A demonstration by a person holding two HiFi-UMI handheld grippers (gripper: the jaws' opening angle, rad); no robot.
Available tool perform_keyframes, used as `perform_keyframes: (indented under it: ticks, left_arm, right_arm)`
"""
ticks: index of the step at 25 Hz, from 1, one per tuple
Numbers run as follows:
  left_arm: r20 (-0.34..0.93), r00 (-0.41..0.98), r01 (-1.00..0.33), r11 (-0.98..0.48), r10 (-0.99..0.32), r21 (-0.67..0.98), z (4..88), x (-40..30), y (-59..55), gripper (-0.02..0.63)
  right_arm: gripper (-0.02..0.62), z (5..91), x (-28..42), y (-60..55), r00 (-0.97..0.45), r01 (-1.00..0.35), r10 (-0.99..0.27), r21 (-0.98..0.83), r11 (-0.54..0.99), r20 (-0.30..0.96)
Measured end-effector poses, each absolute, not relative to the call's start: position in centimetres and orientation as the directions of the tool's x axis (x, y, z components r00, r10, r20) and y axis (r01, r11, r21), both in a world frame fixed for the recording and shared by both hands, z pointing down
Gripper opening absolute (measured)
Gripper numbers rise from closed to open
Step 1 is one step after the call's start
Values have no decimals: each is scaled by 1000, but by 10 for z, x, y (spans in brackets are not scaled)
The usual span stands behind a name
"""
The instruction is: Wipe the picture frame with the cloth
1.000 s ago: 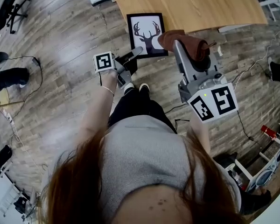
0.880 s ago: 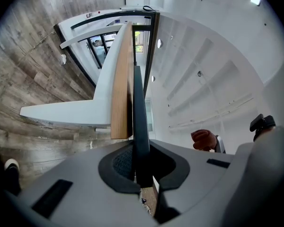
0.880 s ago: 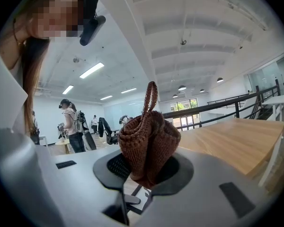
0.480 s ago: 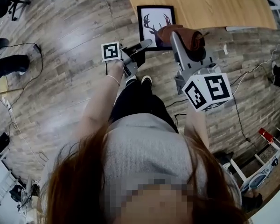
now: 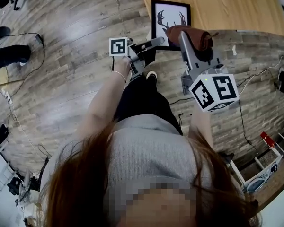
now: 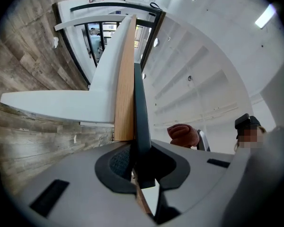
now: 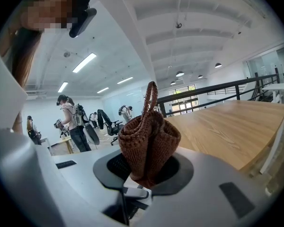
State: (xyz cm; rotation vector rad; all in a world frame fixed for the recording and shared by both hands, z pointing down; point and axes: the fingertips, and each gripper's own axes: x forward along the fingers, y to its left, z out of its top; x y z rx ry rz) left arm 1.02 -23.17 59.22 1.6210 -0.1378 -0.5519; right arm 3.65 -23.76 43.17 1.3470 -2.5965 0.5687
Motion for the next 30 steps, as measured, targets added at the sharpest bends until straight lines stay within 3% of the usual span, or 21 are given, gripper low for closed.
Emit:
perform_keyframes:
  ticks: [8, 12, 18, 30]
  left_arm:
    - [-283, 871, 227, -182, -401, 957, 593, 8, -229, 41]
    - [-342, 854, 292, -182, -392, 939, 589, 4, -228, 103]
    - [-321, 871, 277, -168, -372, 946, 590, 7, -228, 186]
    - [-305, 867, 249, -187, -394, 950, 597, -5, -222, 232]
  right_arm:
    - [97, 441, 32, -241, -584, -811, -741, -270, 519, 332]
    - [97, 438, 33, -242, -582, -813, -744, -267, 518, 328]
    - [97, 438, 33, -240, -581, -813, -743, -264, 519, 332]
    - [97, 433, 31, -239, -592, -805, -749, -268, 529, 299]
